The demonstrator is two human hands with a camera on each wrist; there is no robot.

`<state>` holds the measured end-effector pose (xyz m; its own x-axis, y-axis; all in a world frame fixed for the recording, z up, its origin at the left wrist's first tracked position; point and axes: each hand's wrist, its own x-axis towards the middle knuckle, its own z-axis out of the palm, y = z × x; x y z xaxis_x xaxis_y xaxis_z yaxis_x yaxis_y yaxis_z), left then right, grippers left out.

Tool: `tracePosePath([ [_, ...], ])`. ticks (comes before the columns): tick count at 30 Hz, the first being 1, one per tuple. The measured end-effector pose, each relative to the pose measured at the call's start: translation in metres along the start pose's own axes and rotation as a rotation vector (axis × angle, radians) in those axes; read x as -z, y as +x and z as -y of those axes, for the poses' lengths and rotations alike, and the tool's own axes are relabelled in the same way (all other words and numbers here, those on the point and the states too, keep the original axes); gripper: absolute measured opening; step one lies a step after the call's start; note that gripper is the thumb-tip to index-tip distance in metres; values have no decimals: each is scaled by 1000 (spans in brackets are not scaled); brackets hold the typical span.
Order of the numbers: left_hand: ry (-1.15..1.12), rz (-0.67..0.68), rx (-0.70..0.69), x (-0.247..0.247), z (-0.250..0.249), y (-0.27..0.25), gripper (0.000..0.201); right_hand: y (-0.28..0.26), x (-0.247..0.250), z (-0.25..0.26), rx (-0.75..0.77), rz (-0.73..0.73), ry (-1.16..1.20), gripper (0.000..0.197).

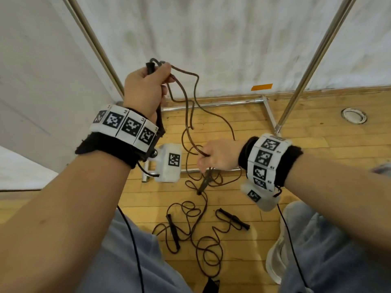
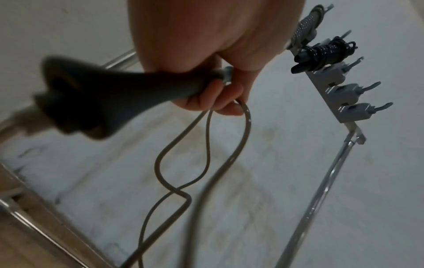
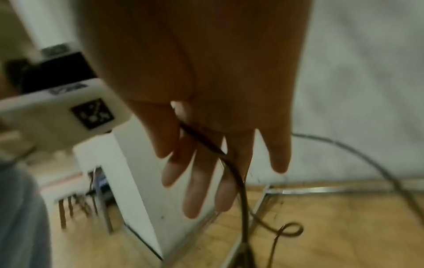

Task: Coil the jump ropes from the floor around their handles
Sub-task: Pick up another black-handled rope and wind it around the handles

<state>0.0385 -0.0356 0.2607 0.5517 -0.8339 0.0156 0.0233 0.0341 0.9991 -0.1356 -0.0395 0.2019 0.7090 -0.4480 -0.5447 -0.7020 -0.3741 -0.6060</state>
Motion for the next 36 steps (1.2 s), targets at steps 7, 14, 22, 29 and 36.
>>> tracePosePath([
  [7, 305, 157, 171, 5, 19, -1, 41, -14, 40, 13, 27, -349, 833, 27],
  [14, 553, 666, 103, -15, 33, -31, 23, -23, 70, 16, 142, -598, 1380, 29],
  [22, 733, 770, 47, -13, 37, -31, 18, -22, 94, -8, 121, -984, 1505, 29],
  [29, 269, 410, 87, -12, 29, -18, 17, -19, 89, -27, 24, -550, 1717, 69],
  [36, 116, 281, 149, -15, 24, -13, 17, -10, 34, 15, 110, -341, 352, 16],
])
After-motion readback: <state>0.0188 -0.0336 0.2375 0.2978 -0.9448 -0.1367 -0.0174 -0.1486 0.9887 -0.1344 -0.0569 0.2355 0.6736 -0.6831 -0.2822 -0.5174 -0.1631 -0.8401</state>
